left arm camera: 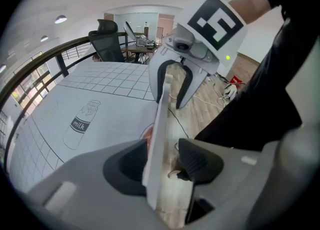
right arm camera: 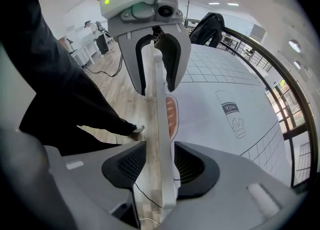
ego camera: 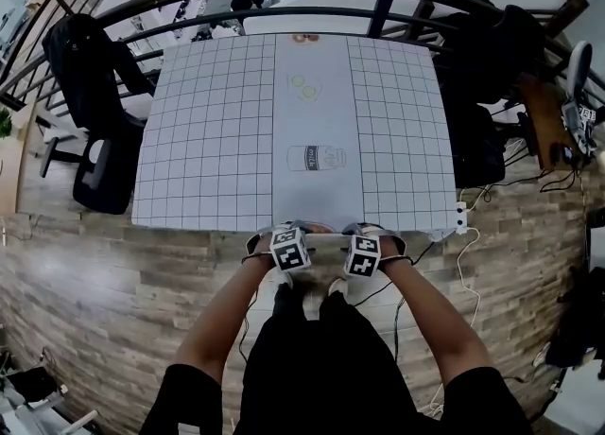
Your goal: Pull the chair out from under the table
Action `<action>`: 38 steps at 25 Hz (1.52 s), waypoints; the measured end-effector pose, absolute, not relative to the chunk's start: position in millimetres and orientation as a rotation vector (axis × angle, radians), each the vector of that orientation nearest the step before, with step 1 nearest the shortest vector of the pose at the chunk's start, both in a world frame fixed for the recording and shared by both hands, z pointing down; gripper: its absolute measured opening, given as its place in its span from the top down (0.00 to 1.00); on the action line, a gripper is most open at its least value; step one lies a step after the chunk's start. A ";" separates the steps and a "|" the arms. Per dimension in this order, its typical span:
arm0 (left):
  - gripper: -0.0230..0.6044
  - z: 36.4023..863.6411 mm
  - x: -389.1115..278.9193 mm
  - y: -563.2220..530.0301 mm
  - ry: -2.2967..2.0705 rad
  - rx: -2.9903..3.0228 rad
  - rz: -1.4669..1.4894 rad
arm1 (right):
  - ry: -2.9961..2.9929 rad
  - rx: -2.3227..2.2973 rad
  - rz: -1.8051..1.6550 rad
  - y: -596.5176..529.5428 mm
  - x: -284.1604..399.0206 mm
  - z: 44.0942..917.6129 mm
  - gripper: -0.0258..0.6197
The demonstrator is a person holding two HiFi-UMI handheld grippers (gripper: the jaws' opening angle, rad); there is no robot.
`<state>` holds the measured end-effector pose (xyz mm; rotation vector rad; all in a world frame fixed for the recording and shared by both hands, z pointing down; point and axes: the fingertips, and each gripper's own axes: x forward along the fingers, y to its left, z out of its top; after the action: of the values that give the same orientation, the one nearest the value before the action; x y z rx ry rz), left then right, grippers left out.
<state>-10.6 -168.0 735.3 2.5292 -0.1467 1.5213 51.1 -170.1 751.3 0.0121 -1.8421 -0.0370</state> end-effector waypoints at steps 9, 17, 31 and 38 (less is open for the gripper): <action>0.65 753.3 -2.9 -160.1 -0.023 2.533 1.641 | -1.806 -0.002 0.008 -170.7 55.2 771.0 0.69; 0.64 766.5 -2.7 -156.5 0.077 2.523 1.761 | -1.736 -0.046 -0.076 -168.9 53.2 786.2 0.70; 0.64 790.9 -8.4 -157.3 0.112 2.481 1.810 | -1.681 -0.122 -0.098 -169.7 43.7 806.1 0.73; 0.64 798.2 -7.3 -162.8 0.084 2.448 1.766 | -1.681 -0.086 -0.061 -175.4 48.8 815.8 0.75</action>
<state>-7.3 -162.8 798.2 2.4479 0.0839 1.7659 48.8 -175.4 815.8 -0.0863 -1.6808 -0.0608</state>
